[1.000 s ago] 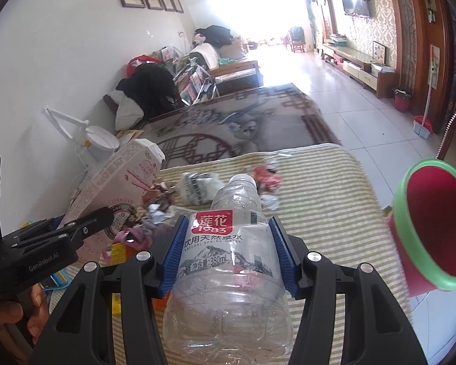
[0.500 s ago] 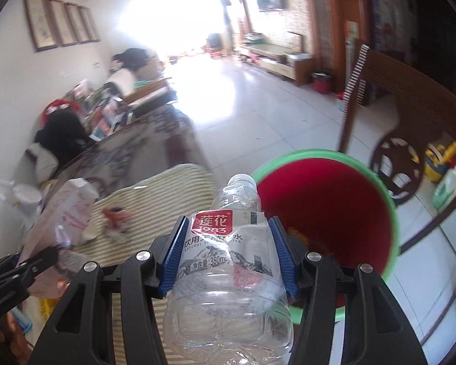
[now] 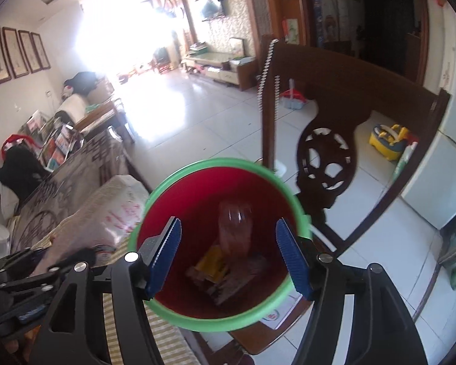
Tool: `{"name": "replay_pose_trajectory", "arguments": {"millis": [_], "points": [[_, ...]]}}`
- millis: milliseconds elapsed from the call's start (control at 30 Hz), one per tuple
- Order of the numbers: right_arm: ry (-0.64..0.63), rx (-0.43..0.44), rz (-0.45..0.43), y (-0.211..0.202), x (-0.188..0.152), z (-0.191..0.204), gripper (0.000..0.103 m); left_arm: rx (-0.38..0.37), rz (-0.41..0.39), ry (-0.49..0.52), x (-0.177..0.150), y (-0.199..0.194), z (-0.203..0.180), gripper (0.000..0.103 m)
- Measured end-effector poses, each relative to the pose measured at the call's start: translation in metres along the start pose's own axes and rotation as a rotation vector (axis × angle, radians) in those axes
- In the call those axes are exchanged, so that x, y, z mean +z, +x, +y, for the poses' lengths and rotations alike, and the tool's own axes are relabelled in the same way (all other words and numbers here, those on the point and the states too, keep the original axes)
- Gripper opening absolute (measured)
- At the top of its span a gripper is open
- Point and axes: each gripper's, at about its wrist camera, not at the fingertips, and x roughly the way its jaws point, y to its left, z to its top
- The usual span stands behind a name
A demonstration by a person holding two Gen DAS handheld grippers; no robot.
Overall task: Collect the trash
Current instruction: 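Carry the bottle and pink box to the red bucket and drop them in, then return both open tools above the remaining trash on the table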
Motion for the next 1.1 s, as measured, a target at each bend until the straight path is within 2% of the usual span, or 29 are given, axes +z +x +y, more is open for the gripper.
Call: {"name": "replay_pose_trajectory", "arguments": {"millis": [167, 200, 233, 300, 400, 633, 800, 1100], "points": [[0.035, -0.057, -0.017, -0.024, 0.004, -0.012, 0.065, -0.024, 0.019, 0.064, 0.006, 0.025, -0.022, 0.049], [0.033, -0.066, -0.02, -0.029, 0.006, -0.011, 0.065, -0.025, 0.029, 0.073, 0.006, 0.03, -0.024, 0.054], [0.028, -0.076, -0.027, -0.035, 0.007, -0.008, 0.066, -0.022, 0.041, 0.077, 0.004, 0.033, -0.025, 0.066], [0.013, -0.084, -0.043, -0.045, 0.009, 0.0, 0.069, -0.02, 0.03, 0.069, 0.001, 0.028, -0.022, 0.071], [-0.034, -0.092, -0.082, -0.061, 0.014, 0.019, 0.07, -0.044, -0.03, 0.014, -0.005, 0.004, -0.009, 0.076], [-0.18, -0.05, -0.139, -0.076, 0.016, 0.092, 0.071, 0.047, -0.105, -0.122, -0.032, -0.057, 0.048, 0.08], [-0.257, 0.002, -0.148, -0.081, 0.009, 0.147, 0.071, 0.111, -0.117, -0.236, -0.056, -0.09, 0.095, 0.082], [-0.386, 0.081, -0.149, -0.09, -0.022, 0.253, 0.075, 0.203, -0.141, -0.384, -0.112, -0.14, 0.17, 0.082]]}}
